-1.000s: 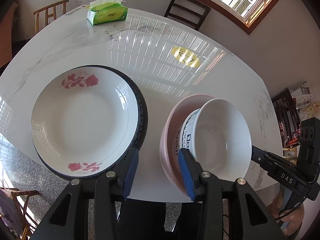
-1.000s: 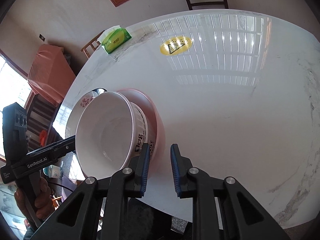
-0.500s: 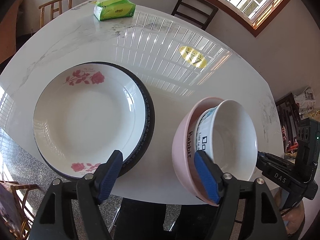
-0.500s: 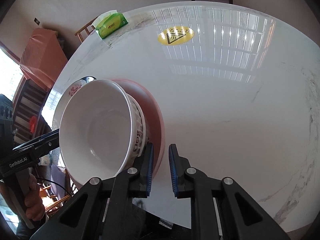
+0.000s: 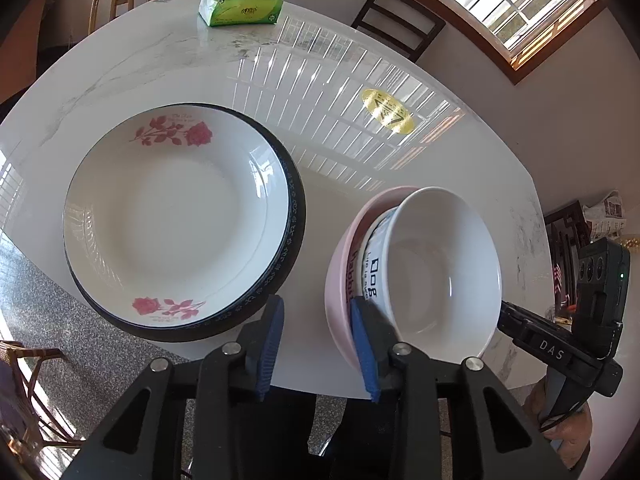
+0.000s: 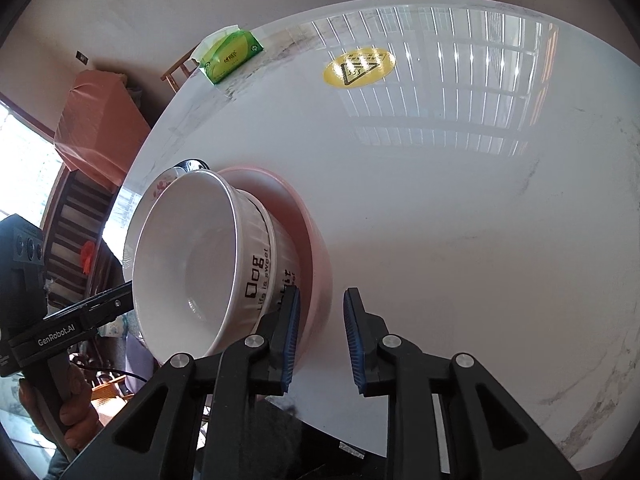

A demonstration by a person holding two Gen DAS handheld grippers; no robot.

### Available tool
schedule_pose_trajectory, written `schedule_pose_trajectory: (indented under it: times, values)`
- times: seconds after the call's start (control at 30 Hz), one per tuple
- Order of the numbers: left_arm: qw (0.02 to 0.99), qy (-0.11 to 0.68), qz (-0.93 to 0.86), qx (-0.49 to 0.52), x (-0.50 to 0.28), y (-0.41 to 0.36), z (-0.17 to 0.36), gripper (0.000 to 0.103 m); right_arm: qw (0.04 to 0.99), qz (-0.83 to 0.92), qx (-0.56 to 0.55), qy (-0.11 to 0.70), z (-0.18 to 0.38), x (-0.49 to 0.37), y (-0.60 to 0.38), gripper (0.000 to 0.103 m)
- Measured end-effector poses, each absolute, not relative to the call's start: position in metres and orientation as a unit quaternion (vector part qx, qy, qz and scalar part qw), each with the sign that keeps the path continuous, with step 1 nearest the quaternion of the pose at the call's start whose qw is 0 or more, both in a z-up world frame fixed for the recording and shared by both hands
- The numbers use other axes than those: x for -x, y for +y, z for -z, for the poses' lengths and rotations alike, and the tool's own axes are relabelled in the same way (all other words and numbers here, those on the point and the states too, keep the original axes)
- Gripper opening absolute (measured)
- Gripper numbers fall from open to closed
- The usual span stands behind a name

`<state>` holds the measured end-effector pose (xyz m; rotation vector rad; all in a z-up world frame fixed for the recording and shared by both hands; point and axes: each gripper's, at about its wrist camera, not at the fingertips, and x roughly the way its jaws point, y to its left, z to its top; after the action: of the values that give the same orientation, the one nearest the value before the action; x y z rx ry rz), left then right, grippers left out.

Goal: Organize plates and bowls
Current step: 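Open the left gripper and regrasp the pink bowl rim, then lift the nested bowls with the left gripper and lower onto the plate stack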

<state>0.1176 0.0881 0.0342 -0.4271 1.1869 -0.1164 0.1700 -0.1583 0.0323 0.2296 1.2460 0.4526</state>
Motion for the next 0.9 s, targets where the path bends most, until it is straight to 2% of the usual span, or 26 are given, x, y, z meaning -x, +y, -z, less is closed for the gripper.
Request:
schedule_pose_trajectory:
  times: [0.07, 0.2, 0.27, 0.3, 0.37, 0.4, 0.43, 0.63, 0.9]
  values:
    - [0.807, 0.554, 0.054, 0.197, -0.118, 0.082, -0.036, 0.020, 0.782, -0.211, -0.104, 0.577, -0.033, -0.169, -0.158, 0.023]
    - [0.808, 0.555, 0.039, 0.193, -0.118, 0.075, -0.033, 0.020, 0.788, -0.208, -0.091, 0.572, -0.035, -0.168, -0.156, 0.022]
    - [0.806, 0.553, 0.034, 0.210, -0.117, 0.075, -0.028, 0.020, 0.794, -0.210, -0.087, 0.564, -0.036, -0.167, -0.155, 0.021]
    - [0.808, 0.548, 0.028, 0.215, -0.117, 0.075, -0.029, 0.020, 0.793, -0.217, -0.089, 0.563, -0.036, -0.166, -0.155, 0.016]
    - [0.810, 0.547, 0.022, 0.209, -0.118, 0.073, -0.029, 0.019, 0.795, -0.216, -0.086, 0.560, -0.037, -0.166, -0.154, 0.016]
    - [0.811, 0.546, 0.031, 0.208, -0.120, 0.073, -0.029, 0.011, 0.796, -0.216, -0.086, 0.559, -0.037, -0.166, -0.155, 0.016]
    - [0.812, 0.544, 0.042, 0.209, -0.120, 0.073, -0.030, 0.009, 0.797, -0.216, -0.088, 0.558, -0.037, -0.166, -0.155, 0.016]
    - [0.816, 0.522, 0.054, 0.241, -0.116, 0.081, -0.023, 0.011, 0.798, -0.221, -0.116, 0.549, -0.035, -0.163, -0.162, 0.017]
    - [0.837, 0.503, 0.037, 0.210, -0.107, 0.071, -0.026, 0.009, 0.807, -0.217, -0.129, 0.534, -0.034, -0.159, -0.163, 0.018]
